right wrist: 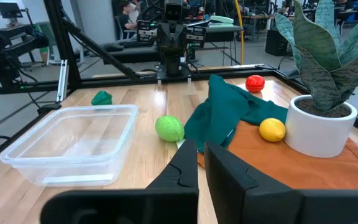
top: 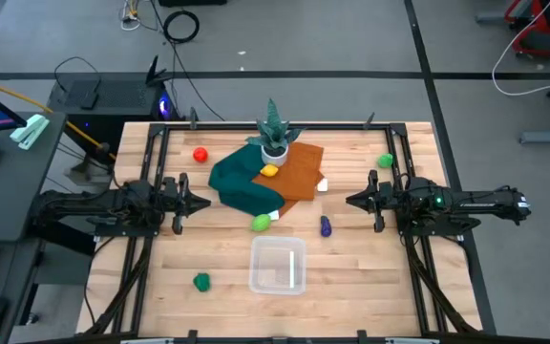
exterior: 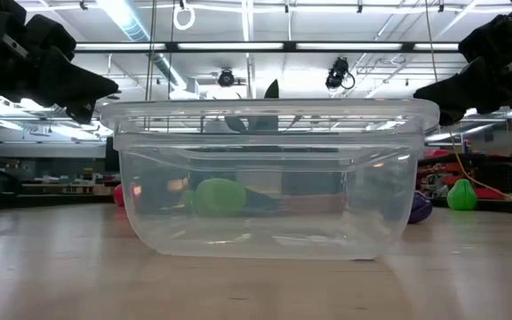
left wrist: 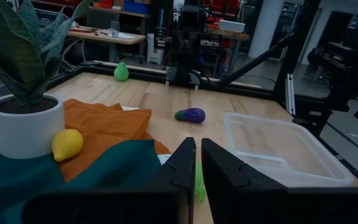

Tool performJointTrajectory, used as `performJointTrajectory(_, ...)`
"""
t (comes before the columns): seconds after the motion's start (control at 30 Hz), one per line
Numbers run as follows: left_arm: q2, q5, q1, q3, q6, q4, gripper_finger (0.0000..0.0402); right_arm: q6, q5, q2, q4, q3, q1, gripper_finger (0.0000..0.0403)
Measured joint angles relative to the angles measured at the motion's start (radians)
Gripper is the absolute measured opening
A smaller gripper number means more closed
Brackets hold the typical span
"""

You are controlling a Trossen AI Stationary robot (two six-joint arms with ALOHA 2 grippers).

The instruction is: Pick and placing Produce into tupperware

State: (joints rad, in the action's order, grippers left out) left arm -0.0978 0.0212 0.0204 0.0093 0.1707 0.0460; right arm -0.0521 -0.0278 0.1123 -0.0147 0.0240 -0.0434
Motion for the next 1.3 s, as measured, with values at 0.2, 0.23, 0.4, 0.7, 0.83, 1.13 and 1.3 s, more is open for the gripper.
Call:
performJointTrajectory(0.2,0.000,0.000,0.000,0.000,-0.010,0.000,0.0040,0.000,0.000,0.000,0.000,0.000,0.000,0.0000)
performJointTrajectory(0.23,0.000,0.000,0.000,0.000,-0.010,0.000,0.0039,0.000,0.000,0.000,0.000,0.000,0.000,0.0000)
performJointTrajectory(0.4,0.000,0.000,0.000,0.000,0.001,0.000,0.0031,0.000,0.000,0.000,0.000,0.000,0.000,0.0000)
performJointTrajectory(0.7,0.000,0.000,0.000,0.000,0.000,0.000,0.0035,0.000,0.000,0.000,0.000,0.000,0.000,0.0000)
performJointTrajectory(0.83,0.000,0.000,0.000,0.000,0.000,0.000,0.0040,0.000,0.000,0.000,0.000,0.000,0.000,0.0000)
performJointTrajectory(1.13,0.000,0.007,0.000,0.000,-0.036,0.000,0.0028,0.000,0.000,0.000,0.000,0.000,0.000,0.0000)
performJointTrajectory(1.3,0.000,0.007,0.000,0.000,-0.036,0.001,0.0023,0.001,0.000,0.000,0.000,0.000,0.000,0.0000)
